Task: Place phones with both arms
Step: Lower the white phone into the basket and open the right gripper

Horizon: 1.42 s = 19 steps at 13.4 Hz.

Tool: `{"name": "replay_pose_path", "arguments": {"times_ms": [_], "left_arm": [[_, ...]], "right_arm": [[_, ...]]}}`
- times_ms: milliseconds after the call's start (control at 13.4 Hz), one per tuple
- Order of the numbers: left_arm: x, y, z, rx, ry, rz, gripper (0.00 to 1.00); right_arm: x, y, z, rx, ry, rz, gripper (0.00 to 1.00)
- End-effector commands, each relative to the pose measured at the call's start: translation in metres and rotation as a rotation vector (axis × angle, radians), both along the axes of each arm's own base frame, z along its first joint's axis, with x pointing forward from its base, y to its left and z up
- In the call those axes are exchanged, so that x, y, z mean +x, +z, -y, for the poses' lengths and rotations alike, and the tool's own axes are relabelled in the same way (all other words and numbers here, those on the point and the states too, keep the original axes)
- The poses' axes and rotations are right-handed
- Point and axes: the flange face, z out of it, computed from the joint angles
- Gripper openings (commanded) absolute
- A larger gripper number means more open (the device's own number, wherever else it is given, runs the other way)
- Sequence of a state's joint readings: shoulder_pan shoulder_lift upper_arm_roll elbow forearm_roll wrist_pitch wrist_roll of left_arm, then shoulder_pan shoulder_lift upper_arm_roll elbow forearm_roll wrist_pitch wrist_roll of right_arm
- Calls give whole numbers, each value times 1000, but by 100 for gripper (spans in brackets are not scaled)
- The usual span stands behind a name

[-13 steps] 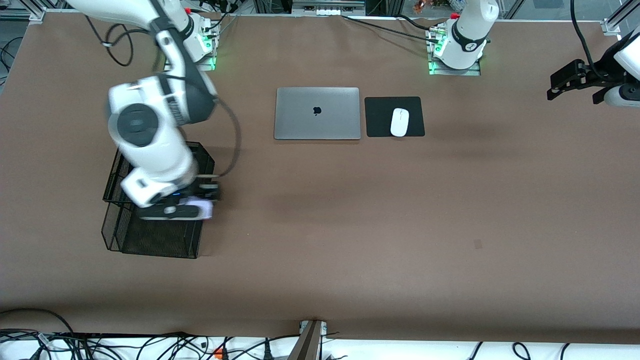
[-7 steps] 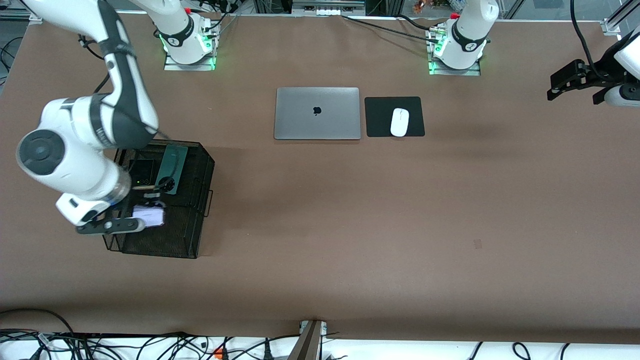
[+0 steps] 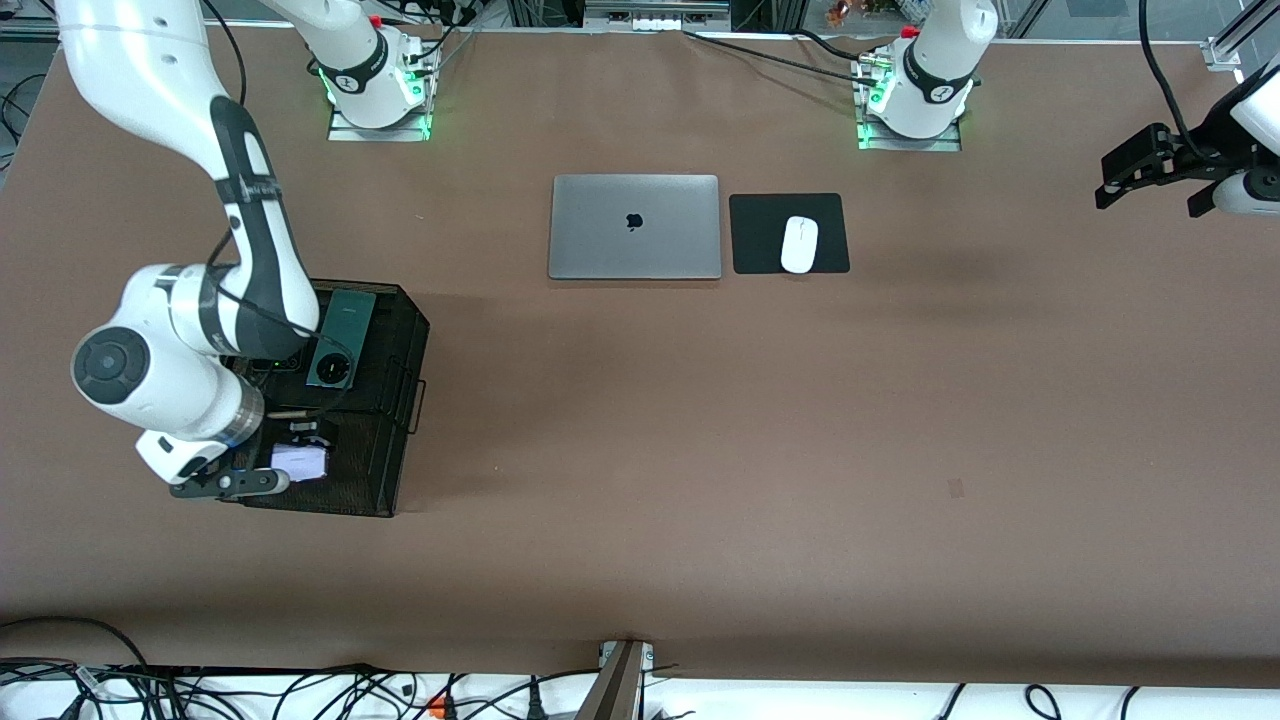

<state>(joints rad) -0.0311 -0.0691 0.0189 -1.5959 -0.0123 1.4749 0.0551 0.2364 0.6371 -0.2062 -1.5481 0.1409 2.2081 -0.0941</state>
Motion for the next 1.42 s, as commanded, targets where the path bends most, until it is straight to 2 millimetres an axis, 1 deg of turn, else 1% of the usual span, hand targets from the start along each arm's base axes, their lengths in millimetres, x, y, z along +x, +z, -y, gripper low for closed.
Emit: {"name": "replay_pose_path", "arguments": {"times_ms": [0,75,224,298,373,447,522,596,671,745,820,969,1043,1193,1342], "left_arm": [[10,-7,4,-3,-10,18,100],[12,-10,5,-3,-12,14,100],[11,-10,5,-4,-12,10,100],[11,-9,5,-4,-12,10,100],[10,-9,5,-4,-12,9,100],[10,-9,5,-4,-12,7,100],[9,-9,5,-4,-12,6,100],[9,-9,5,-4,-12,6,100],[9,-8,3,-4,-9,6,100],[8,-8,4,-4,-11,6,100],[8,-8,4,-4,-11,6,100],[8,-8,5,-4,-12,4,100],[7,-7,4,-4,-11,3,100],[6,-8,3,-4,-9,-9,100],[6,-8,2,-4,-8,-9,100]], "right_arm": [[-5,-6,6,24,-1,-8,5],[-8,-11,12,24,-10,-19,6],[-8,-14,14,23,-14,-24,7],[-8,-16,24,21,-30,-24,10],[-8,-21,25,36,-43,-32,18],[-9,-23,26,49,-56,-36,23],[-9,-23,27,52,-61,-36,49],[-9,-23,26,53,-74,-36,71],[-8,-22,26,59,-82,-33,85],[-8,-24,26,75,-93,-35,98],[-8,-26,26,83,-102,-36,99],[-3,-17,30,84,-112,-19,100],[4,-2,29,88,-120,0,100],[9,21,31,88,-118,-20,100],[14,59,38,90,-115,-71,100]]}}
